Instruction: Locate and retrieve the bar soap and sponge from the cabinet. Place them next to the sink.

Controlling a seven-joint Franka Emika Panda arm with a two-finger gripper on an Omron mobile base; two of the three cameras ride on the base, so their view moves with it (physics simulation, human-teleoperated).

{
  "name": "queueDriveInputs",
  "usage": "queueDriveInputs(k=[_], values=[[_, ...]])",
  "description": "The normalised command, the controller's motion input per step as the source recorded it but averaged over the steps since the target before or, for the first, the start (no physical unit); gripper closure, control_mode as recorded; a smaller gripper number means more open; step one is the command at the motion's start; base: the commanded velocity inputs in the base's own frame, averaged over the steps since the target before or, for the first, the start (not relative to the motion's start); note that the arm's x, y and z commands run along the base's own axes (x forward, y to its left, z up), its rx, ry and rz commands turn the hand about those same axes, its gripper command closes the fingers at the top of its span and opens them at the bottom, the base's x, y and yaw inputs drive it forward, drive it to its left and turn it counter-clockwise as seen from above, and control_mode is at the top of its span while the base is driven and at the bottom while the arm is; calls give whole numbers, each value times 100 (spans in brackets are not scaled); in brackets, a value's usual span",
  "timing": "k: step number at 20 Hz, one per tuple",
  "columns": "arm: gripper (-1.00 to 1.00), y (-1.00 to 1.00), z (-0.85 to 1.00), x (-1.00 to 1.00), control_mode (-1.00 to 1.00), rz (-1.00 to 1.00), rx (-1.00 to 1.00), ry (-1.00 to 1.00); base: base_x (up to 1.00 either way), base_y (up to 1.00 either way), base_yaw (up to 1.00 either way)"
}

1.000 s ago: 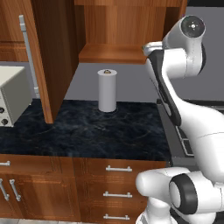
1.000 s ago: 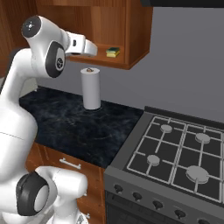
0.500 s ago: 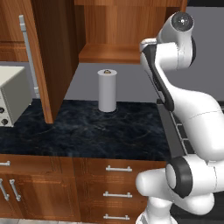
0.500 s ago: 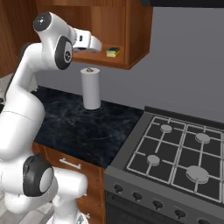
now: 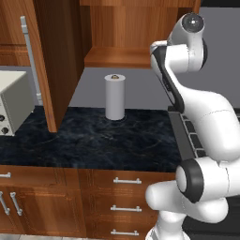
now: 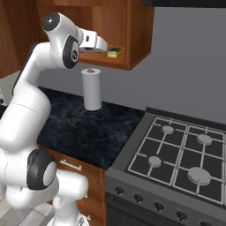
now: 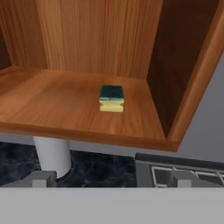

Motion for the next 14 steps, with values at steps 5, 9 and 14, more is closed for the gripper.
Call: queueDriveInputs(k=[5, 9, 14], values=[[-100, -1, -19, 31, -100, 0, 0, 0, 0, 0, 0], [-100, -4, 0, 26, -100, 0, -2, 0, 0, 0, 0], [-100, -8, 0, 28, -100, 0, -2, 1, 0, 0, 0]])
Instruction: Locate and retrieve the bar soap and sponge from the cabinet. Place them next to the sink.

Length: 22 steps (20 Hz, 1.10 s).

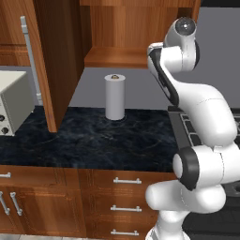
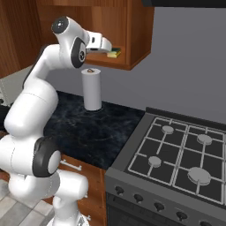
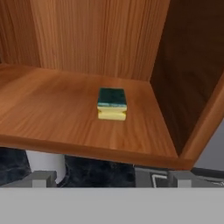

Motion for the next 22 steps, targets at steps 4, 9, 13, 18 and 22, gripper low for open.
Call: queueDriveInputs(k=[4, 9, 13, 18, 22], values=[[-100, -10, 0, 25, -100, -1, -2, 2, 0, 0, 0], [-100, -8, 0, 23, -100, -1, -2, 3, 0, 0, 0], [-100, -2, -2, 20, -100, -1, -2, 1, 0, 0, 0], [-100, -6, -7, 18, -100, -1, -1, 3, 0, 0, 0], [-100, -3, -15, 22, -100, -1, 0, 2, 0, 0, 0]])
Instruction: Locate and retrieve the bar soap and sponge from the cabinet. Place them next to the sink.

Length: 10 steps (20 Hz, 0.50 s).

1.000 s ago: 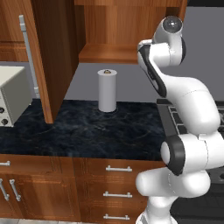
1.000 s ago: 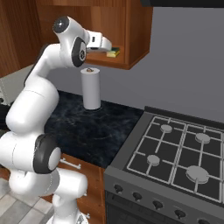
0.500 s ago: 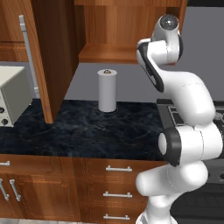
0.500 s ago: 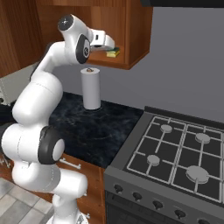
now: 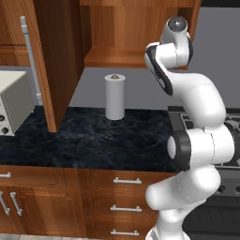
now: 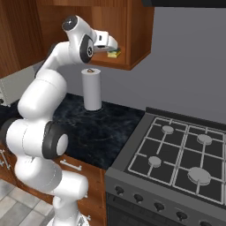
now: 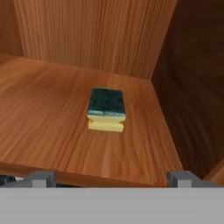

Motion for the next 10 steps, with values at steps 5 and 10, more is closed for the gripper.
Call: queueDriveInputs(k=[5, 10], values=[[-100, -3, -14, 25, -100, 0, 0, 0, 0, 0, 0], [-100, -3, -2, 27, -100, 0, 0, 0, 0, 0, 0]])
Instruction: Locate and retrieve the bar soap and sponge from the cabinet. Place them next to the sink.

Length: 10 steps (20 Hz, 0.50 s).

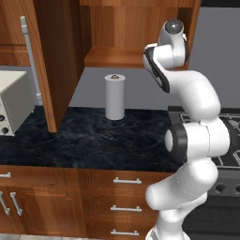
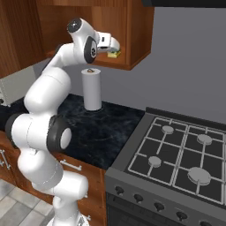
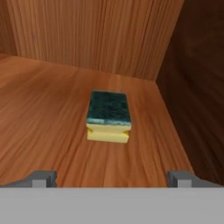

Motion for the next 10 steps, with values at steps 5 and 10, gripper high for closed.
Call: queueDriveInputs(k=[5, 10], values=[[-100, -4, 0, 26, -100, 0, -1, 2, 0, 0, 0], [-100, -1, 0, 25, -100, 0, -1, 5, 0, 0, 0]])
